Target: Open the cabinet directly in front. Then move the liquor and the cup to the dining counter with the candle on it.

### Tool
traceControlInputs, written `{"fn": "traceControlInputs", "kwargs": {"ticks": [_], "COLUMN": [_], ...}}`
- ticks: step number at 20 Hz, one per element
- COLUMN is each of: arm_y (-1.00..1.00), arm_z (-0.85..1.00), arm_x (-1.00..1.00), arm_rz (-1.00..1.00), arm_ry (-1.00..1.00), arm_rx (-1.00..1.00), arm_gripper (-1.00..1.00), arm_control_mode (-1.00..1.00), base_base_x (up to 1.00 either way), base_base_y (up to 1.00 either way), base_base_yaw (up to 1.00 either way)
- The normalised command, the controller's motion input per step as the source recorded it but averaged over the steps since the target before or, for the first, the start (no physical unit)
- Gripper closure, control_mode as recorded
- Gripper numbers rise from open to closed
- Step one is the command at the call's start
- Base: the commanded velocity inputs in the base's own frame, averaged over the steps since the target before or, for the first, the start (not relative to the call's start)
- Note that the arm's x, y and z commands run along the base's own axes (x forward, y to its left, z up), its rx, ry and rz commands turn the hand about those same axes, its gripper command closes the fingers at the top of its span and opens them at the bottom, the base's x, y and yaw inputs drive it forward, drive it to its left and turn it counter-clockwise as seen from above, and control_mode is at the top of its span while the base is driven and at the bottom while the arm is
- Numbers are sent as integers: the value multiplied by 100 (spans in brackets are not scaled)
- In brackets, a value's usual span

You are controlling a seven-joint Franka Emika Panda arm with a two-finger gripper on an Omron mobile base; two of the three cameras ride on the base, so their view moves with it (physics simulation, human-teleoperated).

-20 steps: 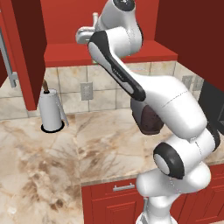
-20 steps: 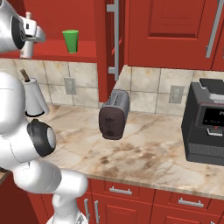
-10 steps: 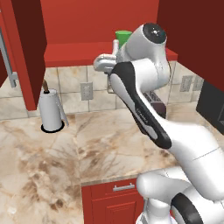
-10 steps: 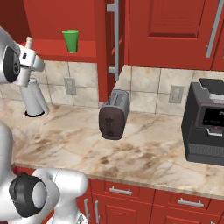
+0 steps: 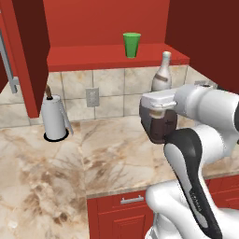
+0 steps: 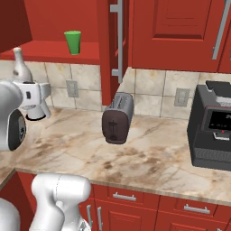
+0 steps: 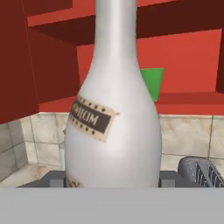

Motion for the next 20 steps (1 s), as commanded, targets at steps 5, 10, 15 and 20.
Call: {"fn": "traceControlInputs", "kwargs": {"ticks": [5, 10, 15, 20], "arm_y": [-16, -3, 0, 0], "arm_z": [37, 6, 0, 0], "arm_x": [-83, -9, 0, -11], "arm_rz": [3, 0, 0, 0], "arm_ry": [-59, -8, 0, -1], "arm_rx": [-8, 0, 0, 0], "arm_gripper": [100, 100, 100, 100], "arm_control_mode": [-100, -100, -100, 100], "base_base_x": [0, 0, 0, -38], "base_base_y": [0, 0, 0, 0], "base_base_yaw": [0, 0, 0, 3]}}
